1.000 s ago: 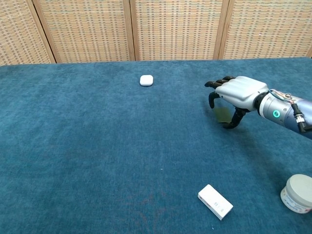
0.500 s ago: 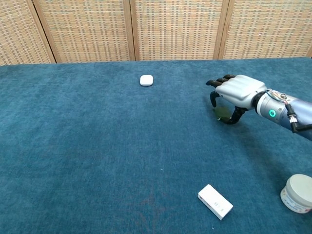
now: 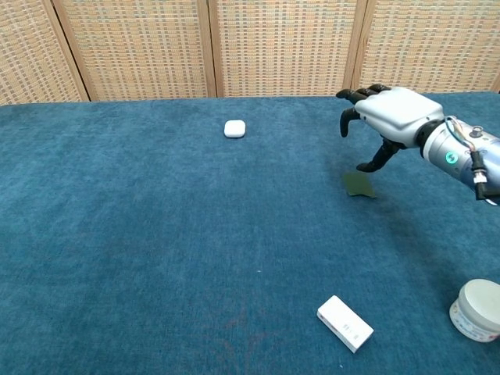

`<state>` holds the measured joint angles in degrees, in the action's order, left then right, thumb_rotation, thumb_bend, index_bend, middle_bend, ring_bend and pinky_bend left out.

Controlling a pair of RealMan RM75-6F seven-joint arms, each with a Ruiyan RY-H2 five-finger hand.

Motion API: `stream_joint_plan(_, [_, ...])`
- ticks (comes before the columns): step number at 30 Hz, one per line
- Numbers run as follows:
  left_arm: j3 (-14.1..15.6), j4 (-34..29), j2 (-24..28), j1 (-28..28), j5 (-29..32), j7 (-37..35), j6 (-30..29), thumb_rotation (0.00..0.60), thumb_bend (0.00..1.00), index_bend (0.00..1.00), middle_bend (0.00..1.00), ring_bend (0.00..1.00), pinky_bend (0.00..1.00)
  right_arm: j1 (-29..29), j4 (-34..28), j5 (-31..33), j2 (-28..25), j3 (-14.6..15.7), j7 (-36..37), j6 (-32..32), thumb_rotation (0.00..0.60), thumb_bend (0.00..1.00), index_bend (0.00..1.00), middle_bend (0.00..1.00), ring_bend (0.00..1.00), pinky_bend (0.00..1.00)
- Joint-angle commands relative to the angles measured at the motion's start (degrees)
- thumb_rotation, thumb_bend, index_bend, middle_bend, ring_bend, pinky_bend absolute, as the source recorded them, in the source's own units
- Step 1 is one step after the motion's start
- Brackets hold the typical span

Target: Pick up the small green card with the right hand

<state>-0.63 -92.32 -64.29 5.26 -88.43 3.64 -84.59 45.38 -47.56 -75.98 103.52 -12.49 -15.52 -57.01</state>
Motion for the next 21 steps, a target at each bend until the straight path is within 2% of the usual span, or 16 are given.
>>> stream_joint_plan(1, [0.1, 0.0, 0.0, 0.0, -0.1, 0.2, 0.0, 0.600, 0.00, 0.00, 0.00, 0.00, 0.00, -1.7, -5.2, 0.9, -2.6, 1.0, -1.1, 1.2, 0.600, 0.26, 0.34, 0.00, 0.00, 0.00])
stream_joint_plan(8, [0.1, -0.1, -0.1, 0.0, -0.1, 0.3, 0.0, 0.600, 0.00, 0.00, 0.00, 0.00, 0.00, -2.0, -7.9, 3.6, -2.8, 1.6, -3.4, 4.8, 0.600, 0.26, 0.35, 0.00, 0.00, 0.00])
stream_joint_plan(21, [-0.1, 0.0, 0.2, 0.2, 0.2, -0.3, 0.2, 0.600, 0.00, 0.00, 0.00, 0.00, 0.00, -0.4, -0.1, 4.3, 1.3, 2.0, -3.8, 7.5, 0.600, 0.26, 0.36, 0.00, 0.00, 0.00])
